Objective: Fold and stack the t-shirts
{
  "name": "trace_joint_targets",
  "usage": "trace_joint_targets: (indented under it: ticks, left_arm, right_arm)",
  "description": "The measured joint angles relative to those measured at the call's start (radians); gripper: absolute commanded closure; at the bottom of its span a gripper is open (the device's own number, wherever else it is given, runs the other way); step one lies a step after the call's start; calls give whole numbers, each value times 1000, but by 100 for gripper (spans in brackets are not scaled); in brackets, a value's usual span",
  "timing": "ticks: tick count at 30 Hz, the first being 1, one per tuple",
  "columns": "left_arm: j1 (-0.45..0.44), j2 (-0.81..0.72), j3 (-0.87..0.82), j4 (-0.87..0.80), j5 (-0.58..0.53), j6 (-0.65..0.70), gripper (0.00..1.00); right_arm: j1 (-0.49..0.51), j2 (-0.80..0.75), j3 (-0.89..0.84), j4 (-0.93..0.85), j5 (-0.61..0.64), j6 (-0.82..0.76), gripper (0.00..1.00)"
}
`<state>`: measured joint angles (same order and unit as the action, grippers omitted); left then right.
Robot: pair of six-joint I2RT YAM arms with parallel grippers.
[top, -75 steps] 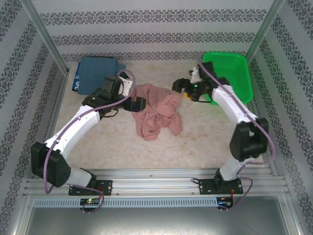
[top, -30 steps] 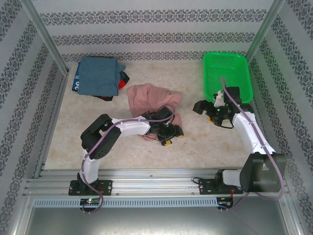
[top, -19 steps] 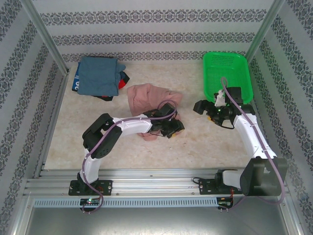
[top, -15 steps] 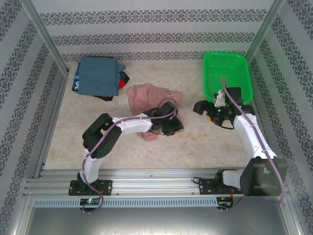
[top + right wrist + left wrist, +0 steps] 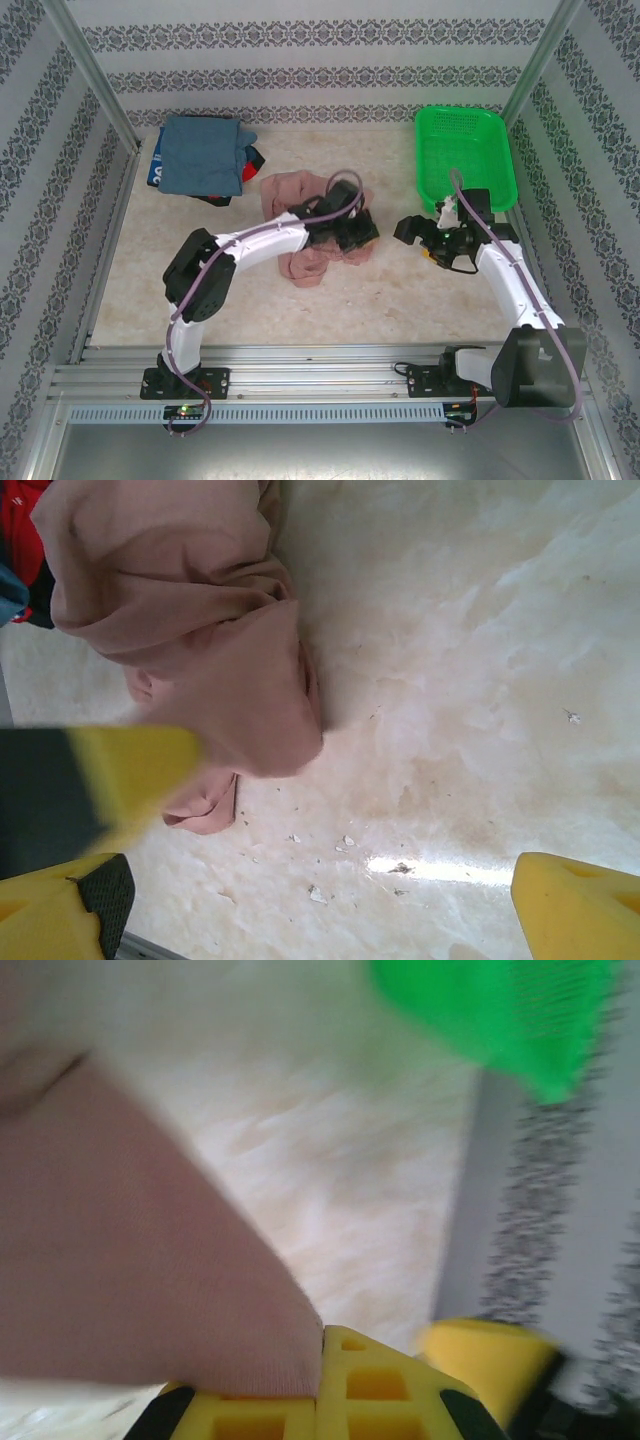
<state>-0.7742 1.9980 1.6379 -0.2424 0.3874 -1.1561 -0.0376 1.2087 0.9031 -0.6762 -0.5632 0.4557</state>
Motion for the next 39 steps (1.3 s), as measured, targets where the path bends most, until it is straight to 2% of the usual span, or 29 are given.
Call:
trace_joint_targets:
  ticks: [6,11,14,18,23,27,30,33,39]
  left_arm:
    - [17,-13,451,-126,-31,196,100]
    - [21,-29,698,-269,-88,317,100]
    - [29,-57,771,-357,-141,381,100]
    - [86,-186,721,-488,-233,462,100]
    - [253,-427,506,-527,-285,494,100]
    - [286,-578,278,-507,-286,494,100]
    - [346,-623,153,-507,-285,491,100]
    - [388,-606,140,-510,-287,499,100]
    - [389,-621,93,-461,-265,508,100]
  right_arm:
    - [-3,-67,-1,22,50,39,2]
    - [-25,-179,-3,50,116,85,2]
    - [-26,-200,-7,85,117,106,2]
    - [-25,-175,-48,142,86,143,2]
    - [29,-107,-63,182,45,164,3]
    - [147,-40,-63,205,52,176,3]
    - [242,0,-63,225,58,182,3]
    - [339,58,-59,249,61,182,5]
    - [543,221,10,285,92,164,13]
